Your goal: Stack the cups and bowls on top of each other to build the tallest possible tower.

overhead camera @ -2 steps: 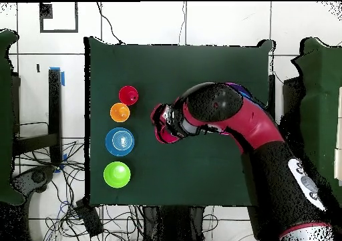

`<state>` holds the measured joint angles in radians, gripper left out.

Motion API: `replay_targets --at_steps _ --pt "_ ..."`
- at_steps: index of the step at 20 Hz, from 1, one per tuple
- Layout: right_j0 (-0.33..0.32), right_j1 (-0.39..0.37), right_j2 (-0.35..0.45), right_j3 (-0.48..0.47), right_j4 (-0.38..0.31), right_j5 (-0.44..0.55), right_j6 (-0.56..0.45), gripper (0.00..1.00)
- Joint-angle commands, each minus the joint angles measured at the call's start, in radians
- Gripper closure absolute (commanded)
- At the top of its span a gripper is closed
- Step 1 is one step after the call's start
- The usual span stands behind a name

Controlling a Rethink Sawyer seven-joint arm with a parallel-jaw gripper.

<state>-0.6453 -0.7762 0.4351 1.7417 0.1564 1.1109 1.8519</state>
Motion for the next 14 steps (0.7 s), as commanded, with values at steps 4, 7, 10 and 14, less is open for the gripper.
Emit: replay_targets --at_steps 4,7,10,14 --pt "-0.027 0.083 -0.011 -0.133 -0.125 0.175 -0.025 1.0" --pt "-0.03 0.116 -0.007 -0.182 -0.143 0.191 -0.024 1.0" --pt "-0.038 0.091 0.0 -0.163 -0.153 0.184 -0.034 1.0" --pt "-0.038 0.086 0.002 -0.149 -0.171 0.109 -0.04 1.0"
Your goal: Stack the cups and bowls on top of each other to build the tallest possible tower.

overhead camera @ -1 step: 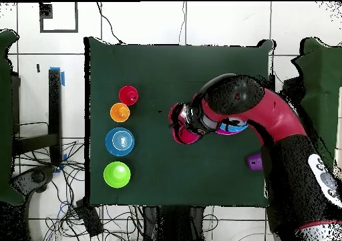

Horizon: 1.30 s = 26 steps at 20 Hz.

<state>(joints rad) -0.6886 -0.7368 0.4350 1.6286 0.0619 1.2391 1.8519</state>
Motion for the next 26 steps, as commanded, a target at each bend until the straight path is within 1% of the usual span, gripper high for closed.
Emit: replay_targets --at_steps 1,3,5,11,14,17,26 --pt "0.006 0.049 0.003 -0.033 -0.083 -0.039 -0.045 1.0" --pt "0.006 0.06 0.006 -0.032 -0.096 -0.081 -0.055 1.0" --pt "0.008 0.074 0.011 -0.045 -0.116 -0.102 -0.07 1.0" --pt "0.011 0.098 0.016 -0.062 -0.139 -0.124 -0.065 1.0" --pt "0.009 0.096 0.02 -0.067 -0.148 -0.124 -0.071 1.0" --pt "0.006 0.091 0.022 -0.059 -0.166 -0.146 -0.083 1.0" --pt "-0.002 0.095 0.045 -0.051 -0.16 -0.153 -0.098 1.0"
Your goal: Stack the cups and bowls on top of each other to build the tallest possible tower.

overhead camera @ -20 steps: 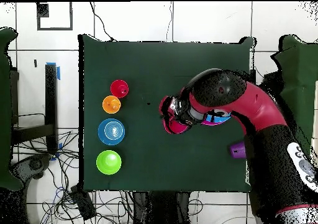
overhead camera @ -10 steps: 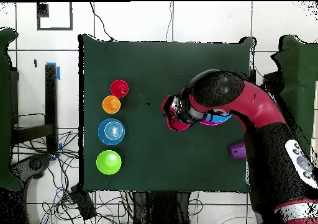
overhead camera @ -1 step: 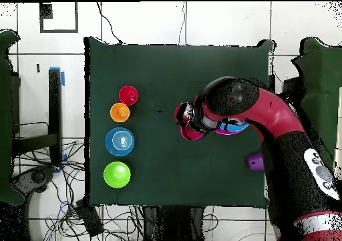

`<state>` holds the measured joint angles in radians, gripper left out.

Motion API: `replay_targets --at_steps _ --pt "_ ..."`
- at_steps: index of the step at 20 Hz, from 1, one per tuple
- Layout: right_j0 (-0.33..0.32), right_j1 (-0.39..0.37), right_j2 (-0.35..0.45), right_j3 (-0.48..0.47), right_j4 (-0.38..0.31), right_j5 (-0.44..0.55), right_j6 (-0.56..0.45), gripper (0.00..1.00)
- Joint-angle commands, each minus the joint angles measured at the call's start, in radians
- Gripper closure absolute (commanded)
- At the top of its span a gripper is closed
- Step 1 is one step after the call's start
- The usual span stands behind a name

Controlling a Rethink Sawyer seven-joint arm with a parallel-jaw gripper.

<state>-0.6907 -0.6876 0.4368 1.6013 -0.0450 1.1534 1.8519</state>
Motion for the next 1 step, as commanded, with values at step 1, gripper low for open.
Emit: replay_targets --at_steps 1 --pt "0.0 0.044 0.046 -0.021 -0.052 -0.066 -0.098 1.0"
